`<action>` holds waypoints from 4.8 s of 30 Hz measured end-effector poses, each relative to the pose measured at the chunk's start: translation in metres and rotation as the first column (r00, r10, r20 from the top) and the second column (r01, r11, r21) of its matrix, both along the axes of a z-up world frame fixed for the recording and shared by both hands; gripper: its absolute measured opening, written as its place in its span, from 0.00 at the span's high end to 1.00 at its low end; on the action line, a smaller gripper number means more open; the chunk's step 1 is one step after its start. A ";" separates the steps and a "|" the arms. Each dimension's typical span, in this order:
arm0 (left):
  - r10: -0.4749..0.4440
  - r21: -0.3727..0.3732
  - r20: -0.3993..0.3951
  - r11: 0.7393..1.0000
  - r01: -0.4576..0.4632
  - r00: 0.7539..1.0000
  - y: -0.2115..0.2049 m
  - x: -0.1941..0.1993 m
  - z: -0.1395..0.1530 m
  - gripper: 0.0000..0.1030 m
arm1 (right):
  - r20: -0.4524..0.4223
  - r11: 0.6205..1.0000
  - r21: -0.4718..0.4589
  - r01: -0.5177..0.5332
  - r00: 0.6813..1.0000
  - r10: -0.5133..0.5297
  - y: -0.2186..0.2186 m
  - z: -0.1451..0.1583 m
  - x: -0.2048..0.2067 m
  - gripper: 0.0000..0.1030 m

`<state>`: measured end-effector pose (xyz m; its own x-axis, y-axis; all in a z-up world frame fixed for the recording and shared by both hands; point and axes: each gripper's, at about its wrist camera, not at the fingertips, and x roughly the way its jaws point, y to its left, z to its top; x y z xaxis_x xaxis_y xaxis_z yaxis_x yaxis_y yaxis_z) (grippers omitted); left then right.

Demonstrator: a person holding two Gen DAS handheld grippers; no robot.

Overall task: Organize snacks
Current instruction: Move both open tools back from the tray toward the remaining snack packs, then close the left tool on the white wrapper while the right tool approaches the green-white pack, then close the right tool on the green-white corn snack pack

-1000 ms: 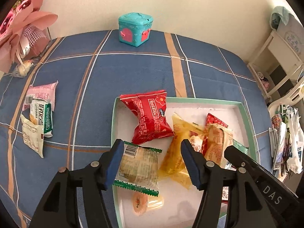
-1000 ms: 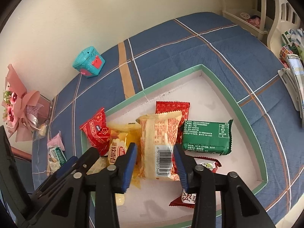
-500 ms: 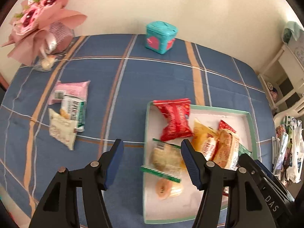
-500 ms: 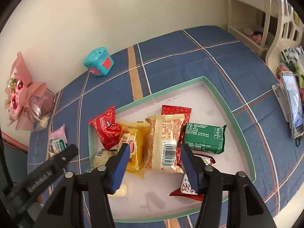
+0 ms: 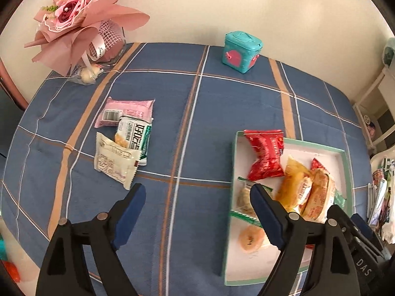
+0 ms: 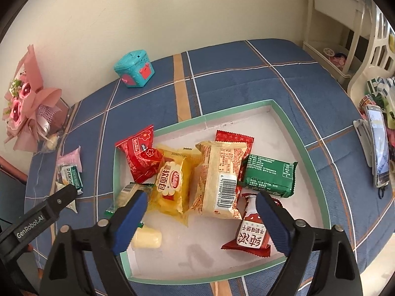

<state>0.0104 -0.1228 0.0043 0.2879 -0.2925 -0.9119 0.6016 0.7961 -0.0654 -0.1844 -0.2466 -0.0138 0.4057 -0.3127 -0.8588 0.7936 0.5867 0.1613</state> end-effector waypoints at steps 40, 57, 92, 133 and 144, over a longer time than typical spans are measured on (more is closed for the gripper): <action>0.269 0.062 -0.062 0.962 -0.266 0.961 0.125 0.108 -0.038 0.07 | -0.019 0.976 0.023 -0.218 0.976 0.218 0.098 -0.026 0.098 0.00; 0.343 0.073 -0.105 0.939 -0.337 0.934 0.143 0.141 -0.062 0.07 | 0.020 0.959 0.055 -0.278 0.961 0.277 0.127 -0.048 0.152 0.00; 0.276 -0.067 -0.291 0.949 -0.307 0.916 0.091 0.154 -0.104 0.07 | 0.004 0.949 0.081 -0.304 0.952 0.305 0.118 -0.075 0.191 0.00; 0.334 -0.032 -0.303 0.933 -0.360 0.893 0.128 0.143 -0.090 0.45 | 0.009 0.956 0.102 -0.274 0.962 0.274 0.113 -0.072 0.188 0.00; 0.375 -0.122 -0.229 0.904 -0.409 0.898 0.141 0.169 -0.057 0.45 | 0.086 0.962 0.076 -0.263 0.963 0.257 0.115 -0.062 0.217 0.00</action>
<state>0.1789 0.0186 -0.0528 0.2313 -0.3420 -0.9108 0.2046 0.9323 -0.2981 0.0325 -0.1312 -0.0761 0.5272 -0.1142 -0.8420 0.5992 0.7525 0.2731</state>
